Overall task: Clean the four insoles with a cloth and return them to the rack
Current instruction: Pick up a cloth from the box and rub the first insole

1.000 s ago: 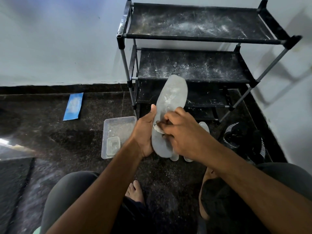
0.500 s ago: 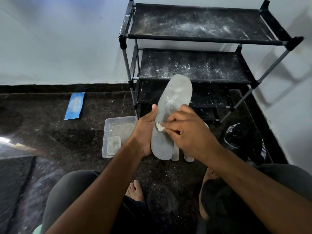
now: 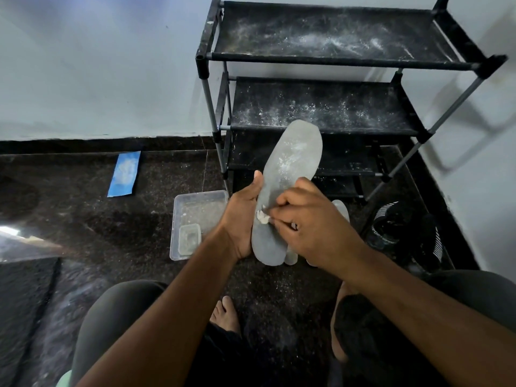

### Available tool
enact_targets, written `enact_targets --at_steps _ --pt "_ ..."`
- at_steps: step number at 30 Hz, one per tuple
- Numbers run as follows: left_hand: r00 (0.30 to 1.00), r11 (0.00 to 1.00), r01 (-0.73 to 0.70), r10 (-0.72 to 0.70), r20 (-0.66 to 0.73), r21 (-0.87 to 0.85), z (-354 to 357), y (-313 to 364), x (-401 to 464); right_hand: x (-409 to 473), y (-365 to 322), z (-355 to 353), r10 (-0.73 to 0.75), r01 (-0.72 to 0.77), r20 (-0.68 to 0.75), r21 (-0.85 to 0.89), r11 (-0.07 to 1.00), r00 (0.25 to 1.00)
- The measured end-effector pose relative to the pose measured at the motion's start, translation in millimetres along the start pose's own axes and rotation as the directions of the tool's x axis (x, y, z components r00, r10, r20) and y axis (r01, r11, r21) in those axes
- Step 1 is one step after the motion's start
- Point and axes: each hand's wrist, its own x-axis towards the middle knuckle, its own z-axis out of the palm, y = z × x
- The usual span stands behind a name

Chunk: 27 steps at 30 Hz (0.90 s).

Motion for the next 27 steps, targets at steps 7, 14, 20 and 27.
enact_targets --at_steps 7,14,20,27 --pt "0.993 0.990 0.022 -0.005 0.121 -0.138 -12.3 8.1 0.0 -14.4 -11.1 -0.5 -0.065 0.052 0.128 0.102 0.993 0.990" --pt "0.998 0.994 -0.023 0.029 0.060 -0.109 -8.0 8.8 0.5 -10.8 -8.8 4.1 0.026 -0.020 0.139 -0.046 0.999 0.990" --pt "0.999 0.994 -0.039 0.042 0.024 -0.099 -10.9 7.6 1.3 -7.7 -0.9 -5.6 0.097 -0.089 -0.036 0.195 0.977 0.995" --pt "0.994 0.998 -0.052 0.053 -0.096 0.020 -1.1 5.3 -2.4 -12.2 -6.7 -0.6 0.008 -0.052 0.209 0.204 0.978 0.978"
